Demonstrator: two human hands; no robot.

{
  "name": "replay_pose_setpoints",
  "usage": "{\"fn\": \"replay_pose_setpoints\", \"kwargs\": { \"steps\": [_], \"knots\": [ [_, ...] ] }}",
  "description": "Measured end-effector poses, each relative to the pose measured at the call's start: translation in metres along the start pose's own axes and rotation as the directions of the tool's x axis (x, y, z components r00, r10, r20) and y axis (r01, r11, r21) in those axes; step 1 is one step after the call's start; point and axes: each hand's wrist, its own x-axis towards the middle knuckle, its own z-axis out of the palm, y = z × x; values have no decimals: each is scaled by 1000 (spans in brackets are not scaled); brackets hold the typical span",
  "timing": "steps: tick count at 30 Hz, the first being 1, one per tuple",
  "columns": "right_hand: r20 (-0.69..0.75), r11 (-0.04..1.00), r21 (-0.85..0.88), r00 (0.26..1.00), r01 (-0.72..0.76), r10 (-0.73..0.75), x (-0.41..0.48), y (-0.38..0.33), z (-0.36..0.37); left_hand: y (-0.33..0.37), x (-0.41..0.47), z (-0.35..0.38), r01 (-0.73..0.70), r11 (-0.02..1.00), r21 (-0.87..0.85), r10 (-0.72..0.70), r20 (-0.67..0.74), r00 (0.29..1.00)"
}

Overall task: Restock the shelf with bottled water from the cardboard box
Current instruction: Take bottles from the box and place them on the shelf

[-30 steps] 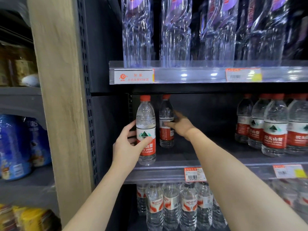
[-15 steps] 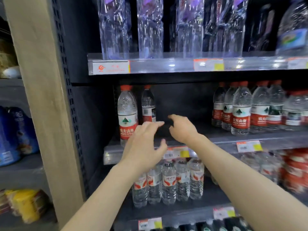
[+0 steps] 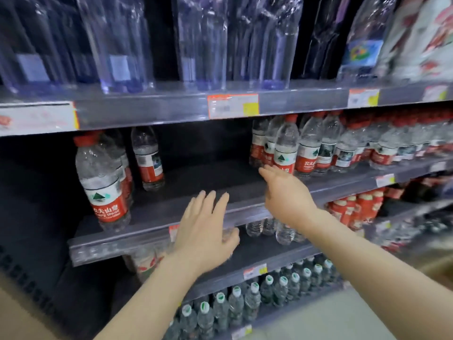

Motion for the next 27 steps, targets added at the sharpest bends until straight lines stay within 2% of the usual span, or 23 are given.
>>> {"fn": "replay_pose_setpoints", "kwargs": {
  "steps": [8,12,16,21,27],
  "knots": [
    [246,985,-54,954,-166,174,-93,46,-139,125,-14,-128,-111,994,17,105,202,974],
    [255,957,-50,922,-287,290,-159,70,-227,198,-26,-200,-175,985,10,167,243,955],
    [277,931,-45,891,-362,360,-230,108,-298,282,-39,-245,-320,946,44,300,251,920],
    [242,871,-49,841,-488,485,-314,187,-367,406,-49,-259,-448,894,-16,438,252,863],
    [234,787,-46,759,-615,607,-409,325,-410,573,-58,-225,-531,846,-44,514,334,790]
  ]
}}
